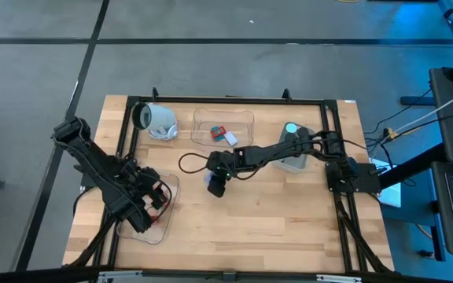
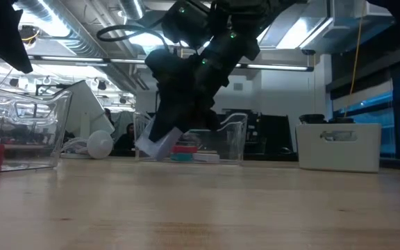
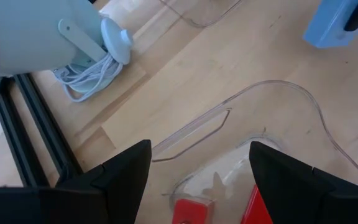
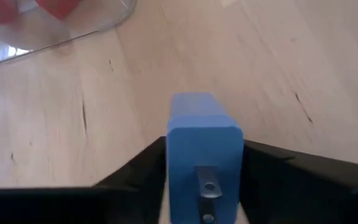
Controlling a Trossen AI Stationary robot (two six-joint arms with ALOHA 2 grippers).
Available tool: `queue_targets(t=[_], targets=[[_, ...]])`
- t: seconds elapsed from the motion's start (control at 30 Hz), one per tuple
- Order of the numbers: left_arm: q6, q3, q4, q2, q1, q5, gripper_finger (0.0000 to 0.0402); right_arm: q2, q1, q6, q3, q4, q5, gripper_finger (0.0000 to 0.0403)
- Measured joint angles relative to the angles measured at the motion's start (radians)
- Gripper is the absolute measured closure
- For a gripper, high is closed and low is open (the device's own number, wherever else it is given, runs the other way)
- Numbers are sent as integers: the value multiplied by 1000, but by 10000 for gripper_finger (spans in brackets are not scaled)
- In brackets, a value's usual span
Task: Pick & Place Office items
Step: Put the blue USB adapter into the clear bin
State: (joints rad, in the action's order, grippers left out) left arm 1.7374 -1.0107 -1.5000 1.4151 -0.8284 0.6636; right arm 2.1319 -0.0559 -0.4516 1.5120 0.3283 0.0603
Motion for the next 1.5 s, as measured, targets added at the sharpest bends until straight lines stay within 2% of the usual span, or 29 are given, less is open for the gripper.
queue_targets(t=[0.13, 0.2, 0.5, 0.67, 0.8, 0.97, 1.03, 1.1, 1.33, 1.5], targets=[[0, 0, 0, 0, 0, 0, 132, 0, 0, -1, 0, 0, 0, 200], [0, 0, 0, 0, 0, -1, 132, 0, 0, -1, 0, 4, 0, 185], [-6, 0, 0, 0, 0, 0, 132, -5, 0, 20, 0, 12, 6, 213], [-85, -5, 0, 0, 0, 27, 132, -77, 0, 51, 0, 73, 73, 195], [-190, -49, 7, 0, 0, 110, 132, -166, -8, 61, 0, 194, 73, 165], [-286, -93, 59, 0, 14, 331, 132, -307, -38, 63, 1, 396, 2, 136], [-369, -94, 142, 0, 51, 345, 132, -361, -60, 62, 1, 489, -45, 132], [-507, -94, 244, 0, 108, 295, 132, -418, -88, 59, 1, 563, -115, 131], [-1092, -94, 630, 20, 339, 3, 132, -580, -193, 5, -7, 770, -384, 132], [-1450, -94, 780, 65, 461, -198, 132, -709, -212, -93, -143, 820, -439, 120]])
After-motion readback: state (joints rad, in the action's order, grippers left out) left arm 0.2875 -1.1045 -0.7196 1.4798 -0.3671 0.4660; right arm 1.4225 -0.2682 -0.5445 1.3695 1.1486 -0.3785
